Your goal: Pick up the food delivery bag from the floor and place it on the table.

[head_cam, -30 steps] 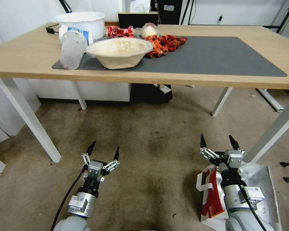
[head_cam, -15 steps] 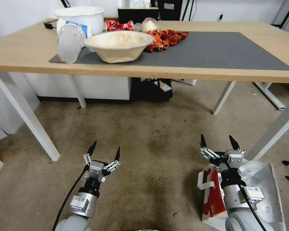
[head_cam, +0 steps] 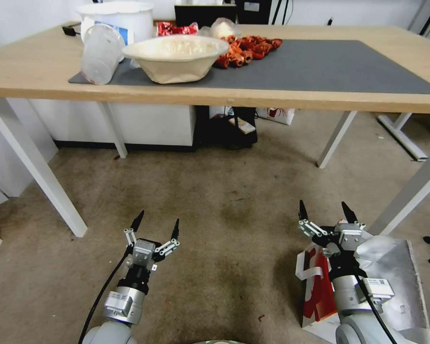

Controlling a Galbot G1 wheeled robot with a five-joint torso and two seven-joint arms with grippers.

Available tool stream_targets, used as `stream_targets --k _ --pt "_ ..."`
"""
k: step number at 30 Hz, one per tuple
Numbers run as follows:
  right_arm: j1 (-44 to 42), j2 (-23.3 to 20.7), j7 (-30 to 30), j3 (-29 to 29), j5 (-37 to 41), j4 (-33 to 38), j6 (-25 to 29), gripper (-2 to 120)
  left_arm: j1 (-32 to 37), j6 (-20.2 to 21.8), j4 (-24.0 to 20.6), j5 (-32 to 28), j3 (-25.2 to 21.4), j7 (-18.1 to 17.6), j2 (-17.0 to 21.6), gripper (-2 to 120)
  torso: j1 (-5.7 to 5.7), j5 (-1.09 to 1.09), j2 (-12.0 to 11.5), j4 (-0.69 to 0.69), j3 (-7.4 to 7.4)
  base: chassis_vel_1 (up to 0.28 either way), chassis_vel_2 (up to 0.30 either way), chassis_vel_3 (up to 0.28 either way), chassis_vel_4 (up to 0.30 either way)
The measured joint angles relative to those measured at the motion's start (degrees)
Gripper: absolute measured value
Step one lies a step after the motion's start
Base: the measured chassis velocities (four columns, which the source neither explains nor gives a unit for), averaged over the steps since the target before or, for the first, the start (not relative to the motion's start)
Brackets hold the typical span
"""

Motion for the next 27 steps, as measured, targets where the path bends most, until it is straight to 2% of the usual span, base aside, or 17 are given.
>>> stream_targets --k 5,9,13,19,27 --pt "-0.06 0.02 0.02 0.03 0.02 0.00 0.12 100 0.05 -0.06 0.00 -0.01 0.00 -0.01 -0.04 95 -0.04 0.00 -0.08 0.00 0.00 0.000 0.000 0.000 0.000" --pt "-0.21 0.05 0.02 0.09 0.05 -0.02 0.36 100 -0.49 -4.45 1.07 -1.95 -0.04 0.96 -0.19 100 -0.04 -0.01 -0.04 -0.01 0.00 0.000 0.000 0.000 0.000" --pt "-0.26 0.04 0.02 0.16 0.08 -0.05 0.40 100 -0.48 -6.15 1.35 -2.11 0.16 1.12 -0.18 103 -0.03 0.00 0.08 0.00 0.00 0.000 0.000 0.000 0.000" --pt "-0.74 -0.19 -0.04 1.16 0.05 0.28 -0.17 100 -0.48 -5.54 1.32 -2.96 0.55 -0.23 -0.05 101 -0.02 0.00 0.22 0.00 0.00 0.000 0.000 0.000 0.000" --pt "-0.08 -3.95 0.16 5.98 2.19 -0.47 -1.91 100 -0.82 -3.05 1.29 -5.00 0.53 -2.05 0.55 99 0.02 0.00 0.34 0.00 0.00 0.000 0.000 0.000 0.000"
